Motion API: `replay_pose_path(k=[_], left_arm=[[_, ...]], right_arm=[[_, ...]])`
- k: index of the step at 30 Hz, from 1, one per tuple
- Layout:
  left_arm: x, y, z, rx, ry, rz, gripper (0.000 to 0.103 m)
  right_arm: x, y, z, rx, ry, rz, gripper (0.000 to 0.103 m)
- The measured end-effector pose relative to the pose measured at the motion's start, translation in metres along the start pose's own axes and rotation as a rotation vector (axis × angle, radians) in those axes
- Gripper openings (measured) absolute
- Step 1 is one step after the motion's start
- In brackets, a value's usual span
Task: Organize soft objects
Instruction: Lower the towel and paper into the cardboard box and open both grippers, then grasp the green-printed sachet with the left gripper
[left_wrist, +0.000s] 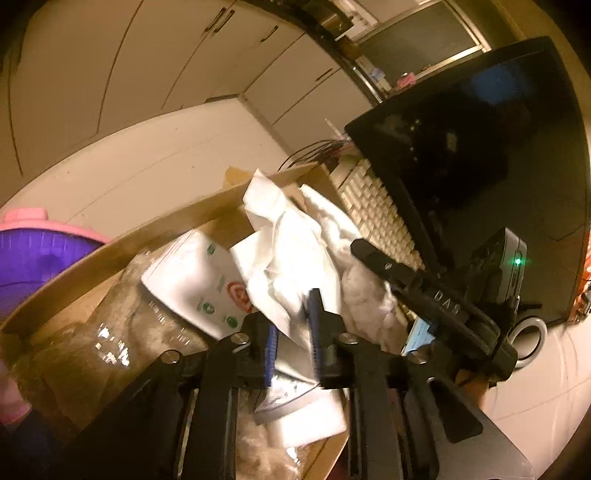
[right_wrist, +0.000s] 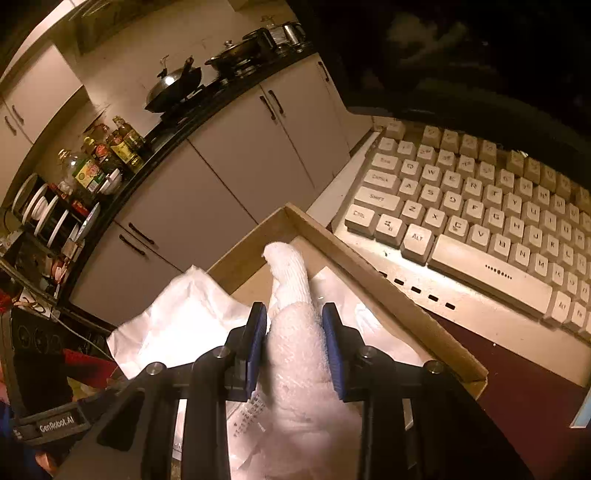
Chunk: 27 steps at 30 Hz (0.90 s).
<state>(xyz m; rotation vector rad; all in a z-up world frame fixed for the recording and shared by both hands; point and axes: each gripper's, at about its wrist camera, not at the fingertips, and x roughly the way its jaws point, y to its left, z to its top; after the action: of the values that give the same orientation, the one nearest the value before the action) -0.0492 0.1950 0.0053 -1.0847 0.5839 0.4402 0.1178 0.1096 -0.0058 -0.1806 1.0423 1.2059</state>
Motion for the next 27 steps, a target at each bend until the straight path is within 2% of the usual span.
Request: replay_pose_path(k=[1,2,4,7,11,15,16,19,22,27], left_arm=[[-0.002,0.001,-0.002,-0.002,0.010,-0.006,0.038],[-0.004,0.002,-0.004,-0.007,0.016,-0.014,0.045],[-0.013,0.004,-0.008,-0.015,0.020,-0.037,0.050],[-0.033,0.003,-0.019,-0.011,0.003,-0.063,0.052],[-0.053,-0.008,-0.039,0.053,-0.062,-0.047,0.052],[-0.058,-0.027,-0.074,0.128,-0.131,-0.050,0.052],[-0.055,-0.033,-0.083,0.145,-0.134,-0.049,0.052],[-0.041,-0.054,-0.113,0.214,-0.093,-0.059,0.052],[-0.018,-0.079,-0.145,0.289,-0.001,-0.086,0.052],[0.025,-0.117,-0.190,0.376,0.167,-0.140,0.052]], right_arm=[[0.000,-0.002,-0.001,0.016,0.005,0.008,0.033],[0.001,-0.004,0.000,0.024,0.008,0.014,0.033],[0.000,-0.005,-0.002,0.022,0.014,0.022,0.036],[-0.012,-0.007,-0.004,0.022,0.006,0.040,0.039],[-0.044,-0.012,-0.014,0.044,-0.040,0.054,0.043],[-0.091,-0.019,-0.047,0.034,-0.101,0.139,0.047],[-0.103,-0.023,-0.059,0.036,-0.115,0.156,0.052],[-0.137,-0.037,-0.097,0.043,-0.159,0.173,0.058],[-0.170,-0.066,-0.132,0.093,-0.194,0.189,0.065],[-0.207,-0.120,-0.174,0.228,-0.221,0.160,0.065]])
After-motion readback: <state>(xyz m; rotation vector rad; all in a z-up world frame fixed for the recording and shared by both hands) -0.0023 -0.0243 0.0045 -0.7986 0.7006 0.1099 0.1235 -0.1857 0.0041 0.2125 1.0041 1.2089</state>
